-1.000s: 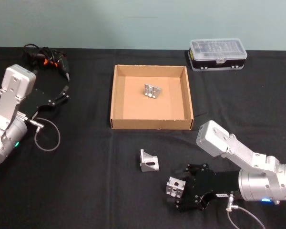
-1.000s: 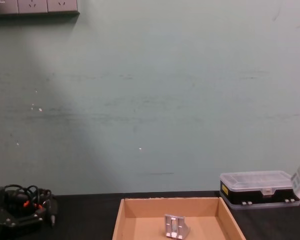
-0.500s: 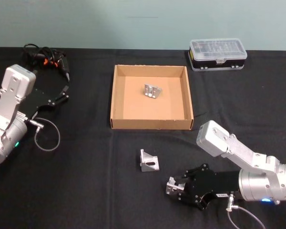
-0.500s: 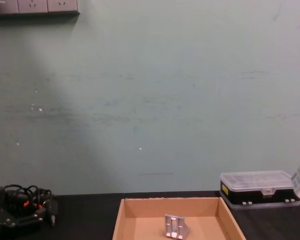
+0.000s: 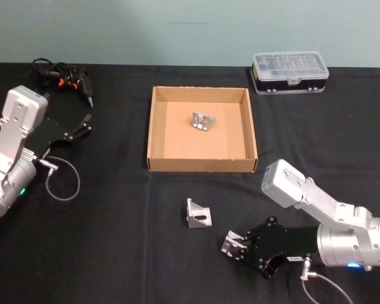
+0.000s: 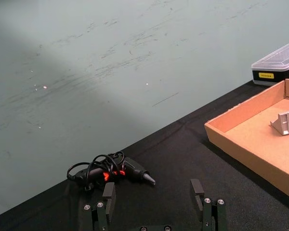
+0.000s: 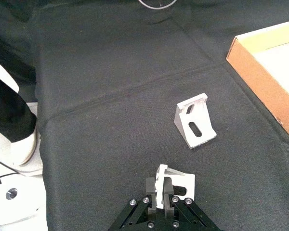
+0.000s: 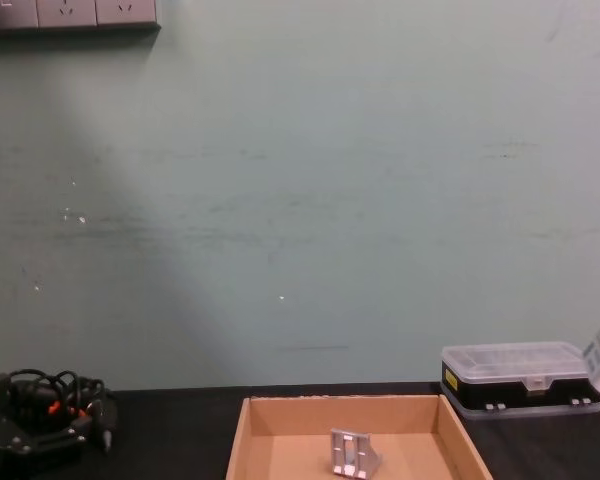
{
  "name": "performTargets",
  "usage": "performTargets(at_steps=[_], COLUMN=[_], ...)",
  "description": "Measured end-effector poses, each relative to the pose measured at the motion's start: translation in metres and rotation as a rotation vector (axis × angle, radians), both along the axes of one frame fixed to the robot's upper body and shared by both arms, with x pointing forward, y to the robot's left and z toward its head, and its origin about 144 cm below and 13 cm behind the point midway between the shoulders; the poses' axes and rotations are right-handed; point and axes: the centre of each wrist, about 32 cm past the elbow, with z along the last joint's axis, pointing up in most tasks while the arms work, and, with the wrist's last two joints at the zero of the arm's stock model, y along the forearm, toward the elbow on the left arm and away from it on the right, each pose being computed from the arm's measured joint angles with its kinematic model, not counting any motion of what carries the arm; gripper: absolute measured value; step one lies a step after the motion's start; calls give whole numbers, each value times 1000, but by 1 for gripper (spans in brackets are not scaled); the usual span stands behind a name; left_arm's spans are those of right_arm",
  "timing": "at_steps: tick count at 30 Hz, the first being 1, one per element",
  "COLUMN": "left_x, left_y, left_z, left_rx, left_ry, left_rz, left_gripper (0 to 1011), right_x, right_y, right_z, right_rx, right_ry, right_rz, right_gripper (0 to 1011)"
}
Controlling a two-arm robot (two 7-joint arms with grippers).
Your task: Use one hand to pick up the angle iron from the table and place it into the box.
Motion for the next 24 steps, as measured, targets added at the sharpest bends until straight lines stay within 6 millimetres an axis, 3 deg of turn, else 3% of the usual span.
performTargets(at_steps=[12,24], left_x=[0,0], left_y=[0,0], left_z=[0,0], left_rx=[0,0], left_ry=[0,0], left_rz=[0,0], left_gripper=[1011,1011], right_x=[1,16], right_y=[-3,-5], right_z=[2,29], right_rx=[24,128], right_ry=[-9,-68], right_rz=[-26,-99], right_gripper=[94,94])
